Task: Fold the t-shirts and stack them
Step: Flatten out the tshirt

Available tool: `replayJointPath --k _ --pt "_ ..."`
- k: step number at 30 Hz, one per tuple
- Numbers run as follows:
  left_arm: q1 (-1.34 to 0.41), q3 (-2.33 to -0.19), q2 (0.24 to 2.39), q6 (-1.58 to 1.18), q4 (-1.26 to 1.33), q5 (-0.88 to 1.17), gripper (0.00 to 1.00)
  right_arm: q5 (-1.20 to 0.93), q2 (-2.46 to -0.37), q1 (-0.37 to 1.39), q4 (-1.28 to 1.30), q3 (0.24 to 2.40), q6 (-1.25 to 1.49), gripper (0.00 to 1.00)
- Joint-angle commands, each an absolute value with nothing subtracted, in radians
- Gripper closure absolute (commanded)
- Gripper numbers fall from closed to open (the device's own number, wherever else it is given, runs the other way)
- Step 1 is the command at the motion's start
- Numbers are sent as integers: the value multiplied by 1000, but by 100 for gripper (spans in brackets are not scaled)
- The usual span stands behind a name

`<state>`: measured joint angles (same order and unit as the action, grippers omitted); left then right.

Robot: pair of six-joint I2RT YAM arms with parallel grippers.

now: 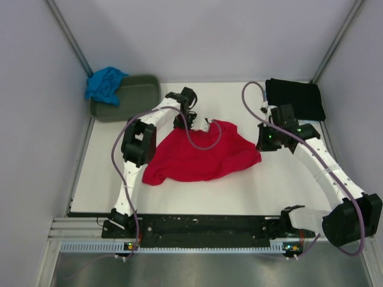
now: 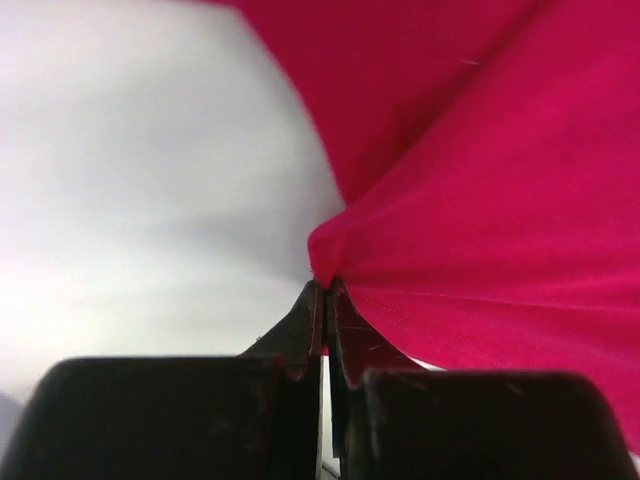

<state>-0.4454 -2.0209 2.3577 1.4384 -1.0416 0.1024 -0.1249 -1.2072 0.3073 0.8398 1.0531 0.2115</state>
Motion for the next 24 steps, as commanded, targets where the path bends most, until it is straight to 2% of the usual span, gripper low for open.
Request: replayJointPath --k 1,7,14,19,24 --pt "-422 -1996 2246 1194 -734 11 100 -80 -1204 230 816 1196 189 100" --pt "-403 -2026 2025 1025 -620 -107 100 -80 -1206 117 799 1386 179 100" --pt "-380 -2037 1760 945 -499 -270 100 -81 -1232 61 807 1664 175 100" --pt "-377 -2094 1619 923 -609 -293 100 -12 -1230 54 862 1825 132 100" --pt "-377 -2103 1499 894 -748 -310 100 80 -1151 55 893 1865 78 100"
